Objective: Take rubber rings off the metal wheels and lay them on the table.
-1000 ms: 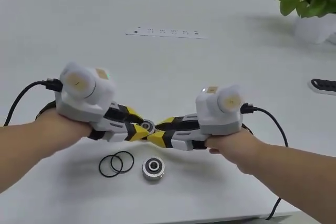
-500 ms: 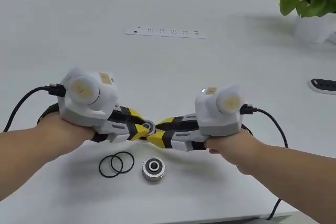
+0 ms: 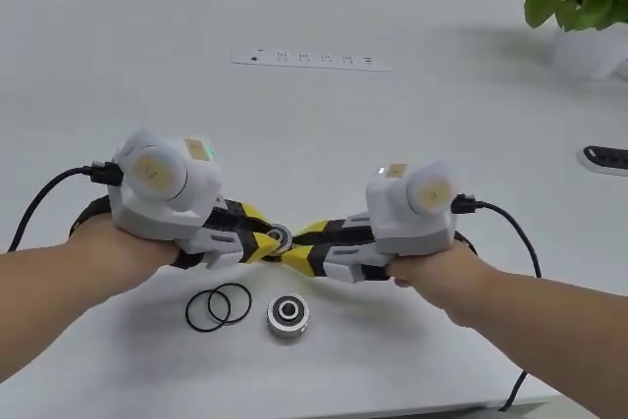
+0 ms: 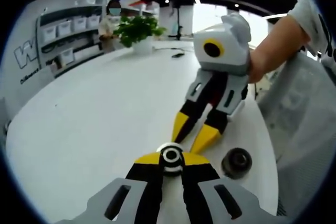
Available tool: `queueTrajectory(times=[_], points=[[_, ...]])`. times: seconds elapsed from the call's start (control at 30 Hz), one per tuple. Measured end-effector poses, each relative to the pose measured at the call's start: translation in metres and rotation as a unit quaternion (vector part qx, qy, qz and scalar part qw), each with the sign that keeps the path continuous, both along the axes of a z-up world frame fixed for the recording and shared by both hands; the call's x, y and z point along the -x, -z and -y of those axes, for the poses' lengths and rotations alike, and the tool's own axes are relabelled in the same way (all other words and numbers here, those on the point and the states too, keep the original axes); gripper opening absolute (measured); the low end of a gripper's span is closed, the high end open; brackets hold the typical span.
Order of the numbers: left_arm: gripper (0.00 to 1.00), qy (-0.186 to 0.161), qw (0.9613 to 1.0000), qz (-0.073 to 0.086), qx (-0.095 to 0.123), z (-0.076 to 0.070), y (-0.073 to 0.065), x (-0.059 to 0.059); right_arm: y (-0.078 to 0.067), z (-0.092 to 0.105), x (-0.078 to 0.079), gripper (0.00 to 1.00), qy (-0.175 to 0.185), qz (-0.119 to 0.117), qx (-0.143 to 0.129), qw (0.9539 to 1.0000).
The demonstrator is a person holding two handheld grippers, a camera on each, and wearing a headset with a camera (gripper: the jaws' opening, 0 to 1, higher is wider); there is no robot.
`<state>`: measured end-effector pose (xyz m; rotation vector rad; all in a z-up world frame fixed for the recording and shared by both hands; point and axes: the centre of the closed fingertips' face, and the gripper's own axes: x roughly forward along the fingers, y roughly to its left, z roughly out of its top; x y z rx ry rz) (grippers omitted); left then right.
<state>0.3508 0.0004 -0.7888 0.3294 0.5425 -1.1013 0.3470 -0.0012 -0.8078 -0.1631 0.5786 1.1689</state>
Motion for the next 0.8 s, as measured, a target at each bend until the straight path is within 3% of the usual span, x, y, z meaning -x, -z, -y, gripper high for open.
queueTrajectory(times=[0.57, 0.73, 0.8], points=[[0.14, -0.004, 0.9999, 0.005, -0.014, -0.0007, 0.0018, -0.0003, 0.0, 0.0055, -0.0018, 0.0, 0.013, -0.018, -0.003, 0.9998], [0.14, -0.005, 0.9999, 0.005, -0.014, -0.0007, 0.0018, 0.0011, -0.0006, 0.006, -0.0013, 0.0, 0.021, -0.035, -0.012, 0.9991], [0.14, -0.007, 0.9998, 0.008, -0.016, -0.0007, 0.0019, 0.0015, -0.0008, 0.007, -0.0031, 0.0, 0.04, -0.055, -0.025, 0.9974]])
